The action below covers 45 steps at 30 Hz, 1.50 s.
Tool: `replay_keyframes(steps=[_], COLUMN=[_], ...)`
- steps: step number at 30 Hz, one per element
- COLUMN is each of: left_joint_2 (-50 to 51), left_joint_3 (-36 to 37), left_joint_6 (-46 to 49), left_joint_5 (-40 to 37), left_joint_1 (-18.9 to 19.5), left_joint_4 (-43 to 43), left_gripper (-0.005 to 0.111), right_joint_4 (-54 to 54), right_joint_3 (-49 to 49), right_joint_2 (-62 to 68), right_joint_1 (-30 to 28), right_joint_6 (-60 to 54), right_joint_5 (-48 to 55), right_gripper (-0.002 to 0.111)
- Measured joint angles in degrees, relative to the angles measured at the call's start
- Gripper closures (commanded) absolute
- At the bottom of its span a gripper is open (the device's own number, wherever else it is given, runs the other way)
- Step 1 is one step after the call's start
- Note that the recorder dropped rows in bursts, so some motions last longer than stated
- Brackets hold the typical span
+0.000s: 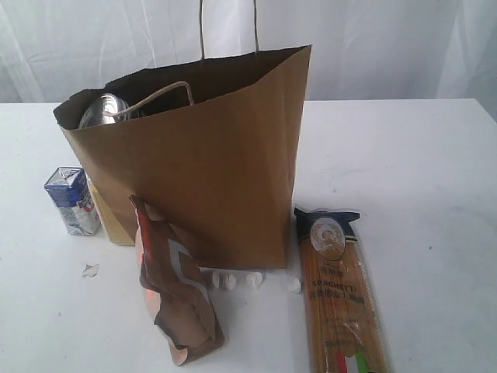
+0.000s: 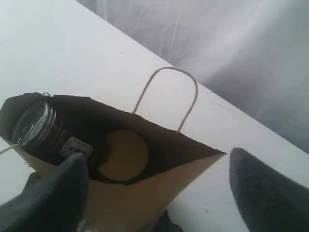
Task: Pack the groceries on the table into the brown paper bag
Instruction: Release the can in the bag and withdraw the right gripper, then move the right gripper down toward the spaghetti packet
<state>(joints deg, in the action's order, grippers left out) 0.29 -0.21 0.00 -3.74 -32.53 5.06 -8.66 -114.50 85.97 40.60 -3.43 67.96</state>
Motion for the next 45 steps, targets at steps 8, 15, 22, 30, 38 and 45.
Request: replay_keyframes(steps=[8,15,22,30,38,45], left_joint_2=[0.00,0.00,0.00,0.00,0.00,0.00], left_joint_3=[0.00,0.00,0.00,0.00,0.00,0.00], left_joint_6=[0.00,0.00,0.00,0.00,0.00,0.00], left_joint_5=[0.00,0.00,0.00,0.00,0.00,0.00], left_joint_1=[0.00,0.00,0.00,0.00,0.00,0.00], left_joint_4=[0.00,0.00,0.00,0.00,0.00,0.00], left_gripper=[0.106,0.106,0.106,0.106,0.106,0.106], right_joint_4=[-7.56,-10.67,-10.61,-0.77,3.42,5.21], right_joint_3=[7.53,21.13,37.06,54.47,64.95,66.39], right_joint_2=[-9.61,-18.81,-25.48,-26.76,-23.70,-14.23], right_joint_1=[0.00,0.00,0.00,0.00,0.00,0.00], right_joint_6=[6.52,12.35,17.71,17.43,15.85,11.51], right_joint_5=[1.45,1.86,1.95,-6.13,-15.42,-20.17], right_gripper=[0.034,0.034,0.034,0.034,0.052,0.055])
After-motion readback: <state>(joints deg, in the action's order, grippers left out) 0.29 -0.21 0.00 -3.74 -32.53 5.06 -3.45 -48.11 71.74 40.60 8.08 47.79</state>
